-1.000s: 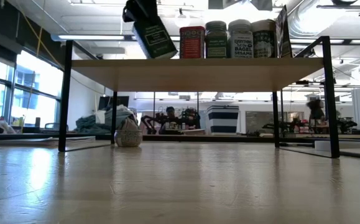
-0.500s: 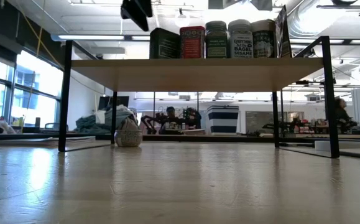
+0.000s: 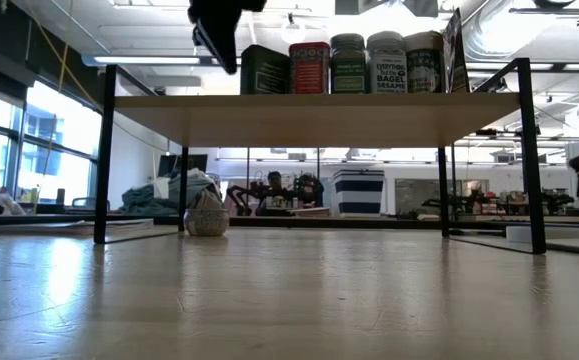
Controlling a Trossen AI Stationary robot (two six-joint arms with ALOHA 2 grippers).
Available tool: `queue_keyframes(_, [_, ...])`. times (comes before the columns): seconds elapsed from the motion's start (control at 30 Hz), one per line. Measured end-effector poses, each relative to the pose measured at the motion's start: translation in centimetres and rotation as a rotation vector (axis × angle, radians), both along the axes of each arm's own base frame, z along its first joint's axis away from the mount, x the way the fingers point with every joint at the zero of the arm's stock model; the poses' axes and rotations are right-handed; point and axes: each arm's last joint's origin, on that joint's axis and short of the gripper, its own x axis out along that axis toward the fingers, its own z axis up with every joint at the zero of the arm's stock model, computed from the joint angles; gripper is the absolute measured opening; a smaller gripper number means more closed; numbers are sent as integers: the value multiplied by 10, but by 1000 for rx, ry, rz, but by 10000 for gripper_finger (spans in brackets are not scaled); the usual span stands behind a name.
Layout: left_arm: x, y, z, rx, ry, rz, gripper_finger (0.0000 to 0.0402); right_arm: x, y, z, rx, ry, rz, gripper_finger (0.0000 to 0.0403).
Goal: Shelf spices
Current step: Put the black seasoning can on the shelf
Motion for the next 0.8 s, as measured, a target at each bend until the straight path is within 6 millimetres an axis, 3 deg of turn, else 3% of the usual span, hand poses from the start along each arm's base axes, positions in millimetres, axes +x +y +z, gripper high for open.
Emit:
queue_keyframes(0.4, [9,-3,-29,-117,-30,24,1,0,-1,0,-15,-3,-12,0])
queue_keyframes(0.8, [14,-21,-40,-265,-66,45,0,0,-1,0,-19,0,-11,0])
